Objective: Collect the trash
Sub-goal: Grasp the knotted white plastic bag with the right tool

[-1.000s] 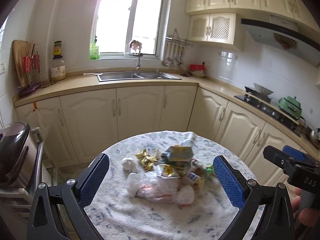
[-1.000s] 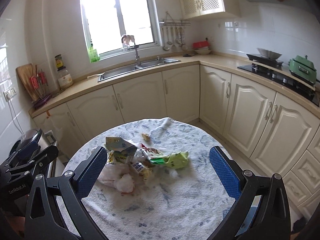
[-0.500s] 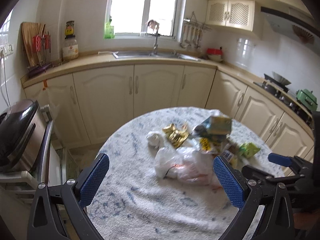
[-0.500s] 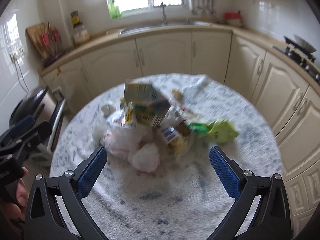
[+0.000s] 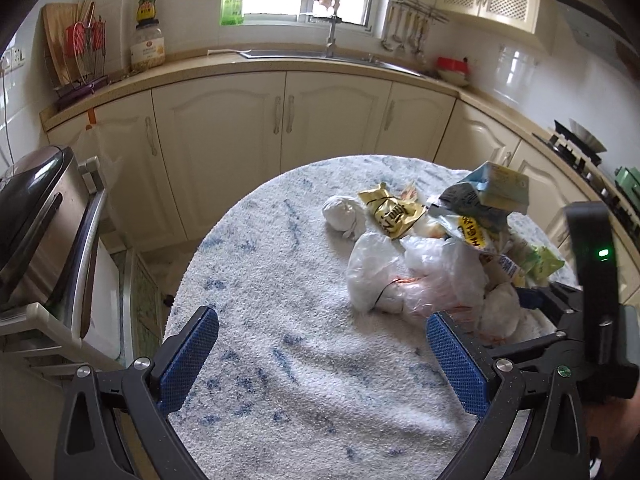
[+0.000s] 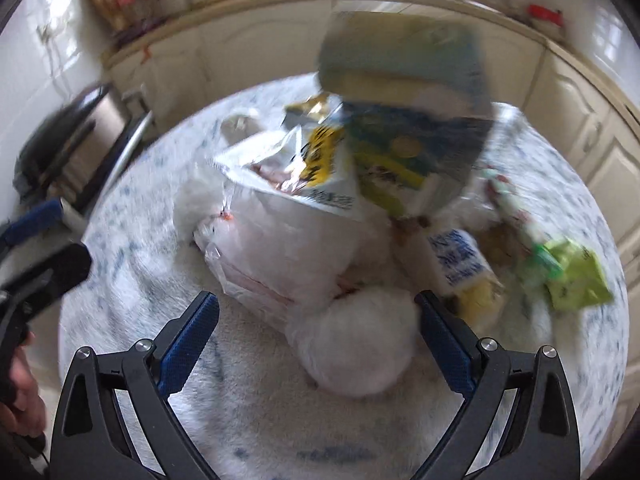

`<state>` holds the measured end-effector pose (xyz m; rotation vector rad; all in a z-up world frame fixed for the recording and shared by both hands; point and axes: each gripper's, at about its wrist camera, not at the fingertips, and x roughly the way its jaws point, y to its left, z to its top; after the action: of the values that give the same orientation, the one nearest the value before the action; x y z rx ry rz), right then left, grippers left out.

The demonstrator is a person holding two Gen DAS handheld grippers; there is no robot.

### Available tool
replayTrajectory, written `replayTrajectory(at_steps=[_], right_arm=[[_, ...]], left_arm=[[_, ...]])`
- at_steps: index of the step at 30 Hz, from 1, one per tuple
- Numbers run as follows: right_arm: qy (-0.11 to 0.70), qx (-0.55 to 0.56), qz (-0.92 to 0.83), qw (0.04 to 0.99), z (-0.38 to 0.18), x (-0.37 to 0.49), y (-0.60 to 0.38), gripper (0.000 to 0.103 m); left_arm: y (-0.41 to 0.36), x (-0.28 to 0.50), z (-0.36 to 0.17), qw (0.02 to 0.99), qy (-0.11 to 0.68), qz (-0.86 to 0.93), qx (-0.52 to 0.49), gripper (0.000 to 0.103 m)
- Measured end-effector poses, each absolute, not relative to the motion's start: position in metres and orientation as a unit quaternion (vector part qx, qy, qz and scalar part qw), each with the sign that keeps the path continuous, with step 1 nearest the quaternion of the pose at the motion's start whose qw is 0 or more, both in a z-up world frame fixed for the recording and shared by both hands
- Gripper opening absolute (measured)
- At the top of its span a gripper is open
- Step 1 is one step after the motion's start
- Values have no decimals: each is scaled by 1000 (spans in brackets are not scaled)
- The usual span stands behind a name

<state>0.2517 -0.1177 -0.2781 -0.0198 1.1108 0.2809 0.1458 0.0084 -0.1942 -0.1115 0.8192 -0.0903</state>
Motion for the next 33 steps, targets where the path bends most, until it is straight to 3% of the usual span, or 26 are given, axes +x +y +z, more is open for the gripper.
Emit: replayTrajectory(at_steps=[5, 9, 11, 12, 13, 15, 24, 33], right_arm=[[533, -37, 211, 818, -275, 249, -103, 85], [518, -70, 199, 829, -283, 261, -90, 86], [506, -55, 204, 836, -281, 264, -87, 69], [501, -56, 206, 839, -280, 263, -86, 50], [500, -57, 207, 839, -279, 261, -86, 38], [500, -50, 214, 838, -278, 253, -88, 31], [513, -15, 191, 837, -271, 201, -122, 30], [524, 23, 143, 839, -267, 153, -172, 30]], left_arm=[[11, 166, -203, 912, 405, -29, -58, 102], [13, 176, -208, 910, 409, -19, -60, 102], [15, 181, -208, 911, 409, -14, -58, 102], [15, 180, -208, 911, 409, -12, -57, 102], [14, 180, -209, 910, 410, -10, -56, 102], [13, 183, -208, 910, 410, -9, -55, 102], [-28, 187, -221, 910, 411, -59, -26, 102], [-86, 243, -238, 901, 413, -132, 28, 102]])
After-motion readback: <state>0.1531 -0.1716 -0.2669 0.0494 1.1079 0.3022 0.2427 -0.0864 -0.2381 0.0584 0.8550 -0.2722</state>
